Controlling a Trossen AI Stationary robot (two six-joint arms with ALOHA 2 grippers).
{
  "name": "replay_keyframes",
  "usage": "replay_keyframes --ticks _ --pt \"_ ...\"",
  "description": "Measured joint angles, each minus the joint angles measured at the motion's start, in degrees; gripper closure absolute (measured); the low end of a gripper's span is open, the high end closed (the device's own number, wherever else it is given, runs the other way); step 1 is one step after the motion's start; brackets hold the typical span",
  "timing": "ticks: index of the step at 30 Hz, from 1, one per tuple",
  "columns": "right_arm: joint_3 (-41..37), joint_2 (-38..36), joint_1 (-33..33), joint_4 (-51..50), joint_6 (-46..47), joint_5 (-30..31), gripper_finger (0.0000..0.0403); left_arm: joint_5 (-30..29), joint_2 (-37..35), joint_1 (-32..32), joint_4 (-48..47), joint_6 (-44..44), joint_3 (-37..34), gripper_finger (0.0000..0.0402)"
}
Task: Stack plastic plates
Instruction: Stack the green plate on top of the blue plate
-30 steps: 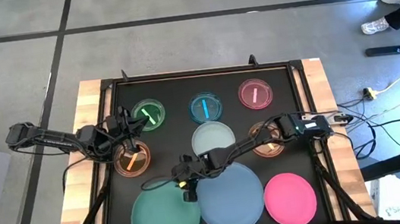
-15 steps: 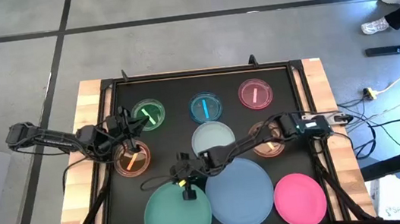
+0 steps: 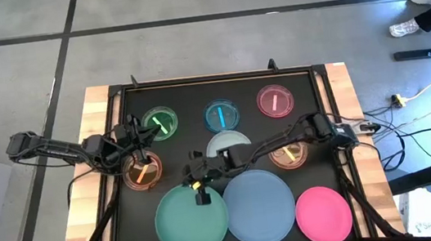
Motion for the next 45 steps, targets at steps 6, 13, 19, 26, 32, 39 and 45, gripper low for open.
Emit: replay_keyframes --ticks 6,13,19,26,32,39,45 --pt "0.0 -4.4 -1.7 -5.3 -1.4 -0.7 0.0402 0.0 0.0 0.0 0.0 0.0 0.0 0.0400" --pt "0.0 -10.6 -2.8 -10.9 -4.2 0.3 0.0403 0.0 0.0 0.0 -0.2 0.0 0.0 0.0400" --pt "0.0 -15.6 -2.9 -18.2 -5.5 2.1 0.0403 0.0 0.0 0.0 -0.2 0.0 0.0 0.0400" --pt "0.0 -18.6 -2.8 -26.2 -6.7 4.7 0.0403 0.0 0.0 0.0 -0.3 0.0 0.0 0.0400" --pt "-5.3 -23.6 -2.7 -27.8 -6.2 7.2 0.0403 0.1 0.0 0.0 -0.4 -0.1 0.0 0.0400" --pt "-24.0 -38.3 -2.8 -20.9 -1.7 8.0 0.0403 0.3 0.0 0.0 -0.4 -0.2 0.0 0.0400" --pt "-40.2 -49.2 -1.4 -14.6 3.0 5.8 0.0403 0.0 0.0 0.0 0.3 -0.5 0.0 0.0400"
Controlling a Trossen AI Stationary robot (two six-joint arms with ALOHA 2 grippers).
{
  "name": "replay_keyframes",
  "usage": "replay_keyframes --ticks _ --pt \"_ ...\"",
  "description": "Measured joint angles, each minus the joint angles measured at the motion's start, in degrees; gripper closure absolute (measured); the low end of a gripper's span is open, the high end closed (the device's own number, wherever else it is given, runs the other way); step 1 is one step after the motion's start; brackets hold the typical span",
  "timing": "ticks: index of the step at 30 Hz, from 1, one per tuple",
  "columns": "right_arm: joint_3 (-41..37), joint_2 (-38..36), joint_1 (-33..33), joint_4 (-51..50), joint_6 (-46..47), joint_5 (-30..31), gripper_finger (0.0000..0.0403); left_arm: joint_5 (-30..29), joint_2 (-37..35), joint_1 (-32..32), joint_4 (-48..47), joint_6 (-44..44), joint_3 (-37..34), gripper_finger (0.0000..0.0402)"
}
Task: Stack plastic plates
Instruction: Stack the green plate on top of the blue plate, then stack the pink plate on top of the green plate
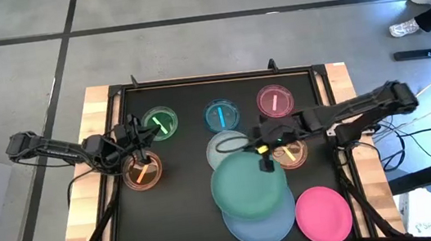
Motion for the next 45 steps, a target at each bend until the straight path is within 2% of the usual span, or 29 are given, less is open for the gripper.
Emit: replay_keyframes --ticks 4,12,24,28,32,34,38,41,45 --pt "-8.9 -3.6 1.9 6.9 2.8 -3.2 0.0403 0.0 0.0 0.0 0.1 -0.4 0.0 0.0400" --pt "-19.9 -2.2 5.7 18.1 7.3 -4.2 0.0403 -0.1 0.0 0.0 0.0 -0.4 0.0 0.0400" --pt "-22.1 6.0 5.8 25.1 9.0 -4.3 0.0400 -0.1 0.0 0.0 -0.2 0.1 0.0 0.0400" --pt "-22.1 8.6 5.8 28.2 10.1 -5.7 0.0368 -0.1 0.0 0.0 -0.2 0.1 0.0 0.0400" --pt "-22.1 9.2 5.8 28.6 8.4 -6.2 0.0310 -0.1 0.0 0.0 -0.2 0.1 0.0 0.0400" --pt "-21.5 8.8 5.8 26.3 6.1 -6.4 0.0281 -0.1 0.0 0.0 -0.2 0.1 0.0 0.0400" --pt "-15.4 5.7 5.8 10.6 2.4 -9.3 0.0243 -0.1 0.0 0.0 -0.2 0.1 0.0 0.0400" --pt "-11.4 3.1 7.1 -1.5 2.6 -10.5 0.0230 -0.1 0.0 0.0 -0.3 0.1 -0.1 0.0400" --pt "-9.7 -0.8 10.8 -11.9 6.0 -13.4 0.0230 0.0 0.0 0.0 -0.5 -0.8 -0.1 0.0400"
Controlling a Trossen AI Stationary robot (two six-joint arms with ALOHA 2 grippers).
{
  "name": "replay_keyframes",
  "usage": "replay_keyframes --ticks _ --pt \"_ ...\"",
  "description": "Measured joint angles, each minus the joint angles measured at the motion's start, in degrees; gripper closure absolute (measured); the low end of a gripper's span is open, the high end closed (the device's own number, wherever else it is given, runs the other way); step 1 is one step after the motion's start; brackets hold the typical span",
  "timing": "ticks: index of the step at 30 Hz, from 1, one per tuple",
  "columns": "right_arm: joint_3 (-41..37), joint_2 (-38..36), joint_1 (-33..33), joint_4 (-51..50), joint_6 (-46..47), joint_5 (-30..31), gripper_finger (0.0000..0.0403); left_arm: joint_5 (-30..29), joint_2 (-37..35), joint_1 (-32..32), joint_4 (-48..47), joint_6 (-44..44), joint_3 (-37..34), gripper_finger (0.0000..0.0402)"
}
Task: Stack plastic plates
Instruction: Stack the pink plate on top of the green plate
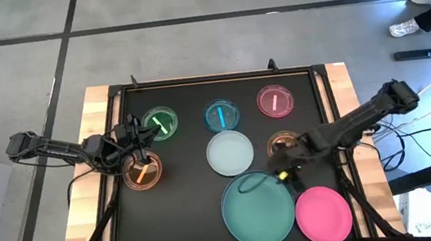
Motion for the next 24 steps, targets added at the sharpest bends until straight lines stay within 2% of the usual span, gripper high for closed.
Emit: replay_keyframes --ticks 5,11,16,24 --pt "-0.1 -3.2 6.7 -9.8 8.3 0.8 0.0233 0.0 0.0 0.0 0.0 -0.1 0.0 0.0400" --pt "-0.2 -3.2 13.5 -17.0 16.2 2.9 0.0233 -0.1 0.0 0.0 -0.1 -0.2 0.0 0.0400" --pt "-3.2 -2.9 16.2 -14.0 19.0 3.0 0.0233 -0.1 0.0 0.0 -0.3 -0.2 0.0 0.0400" --pt "-11.9 -2.9 16.0 -1.7 20.5 -1.3 0.0233 -0.1 0.0 0.0 -1.0 -0.2 0.0 0.0400"
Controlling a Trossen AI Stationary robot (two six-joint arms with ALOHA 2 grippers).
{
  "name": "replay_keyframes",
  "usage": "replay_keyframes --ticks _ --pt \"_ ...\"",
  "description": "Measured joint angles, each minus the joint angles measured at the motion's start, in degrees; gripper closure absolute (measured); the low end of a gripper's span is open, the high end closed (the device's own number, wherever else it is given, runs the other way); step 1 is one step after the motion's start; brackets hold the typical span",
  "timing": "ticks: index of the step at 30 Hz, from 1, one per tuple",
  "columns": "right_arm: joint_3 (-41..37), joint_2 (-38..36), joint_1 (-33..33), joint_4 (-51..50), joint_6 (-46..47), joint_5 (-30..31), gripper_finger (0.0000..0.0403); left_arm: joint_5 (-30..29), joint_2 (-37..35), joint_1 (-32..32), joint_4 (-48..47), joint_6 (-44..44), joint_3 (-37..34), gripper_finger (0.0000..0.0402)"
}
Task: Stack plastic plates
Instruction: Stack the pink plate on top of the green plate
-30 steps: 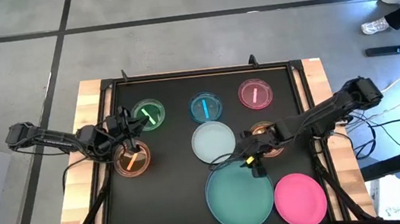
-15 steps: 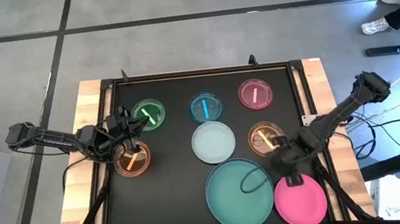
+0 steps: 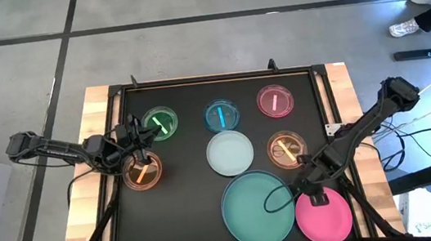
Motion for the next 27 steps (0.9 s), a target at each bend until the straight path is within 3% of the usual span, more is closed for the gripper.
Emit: replay_keyframes --ticks 5,12,16,23,27 --pt "-4.1 0.0 0.0 5.2 1.1 -4.4 0.0233 0.0 0.0 0.0 0.0 0.0 0.0 0.0400" --pt "-8.2 0.0 0.0 10.7 1.1 -5.1 0.0238 0.0 0.0 0.0 0.0 0.4 0.0 0.0400" --pt "-9.1 0.0 0.0 10.5 1.1 -6.9 0.0275 0.0 0.0 0.0 0.0 0.4 0.0 0.0400" --pt "-9.1 0.0 0.0 10.5 -1.1 -8.0 0.0389 0.0 0.0 0.0 0.0 0.5 0.0 0.0400" --pt "-9.1 0.0 0.0 10.4 -1.8 -8.6 0.0385 0.0 0.0 0.0 0.0 0.5 0.0 0.0400"
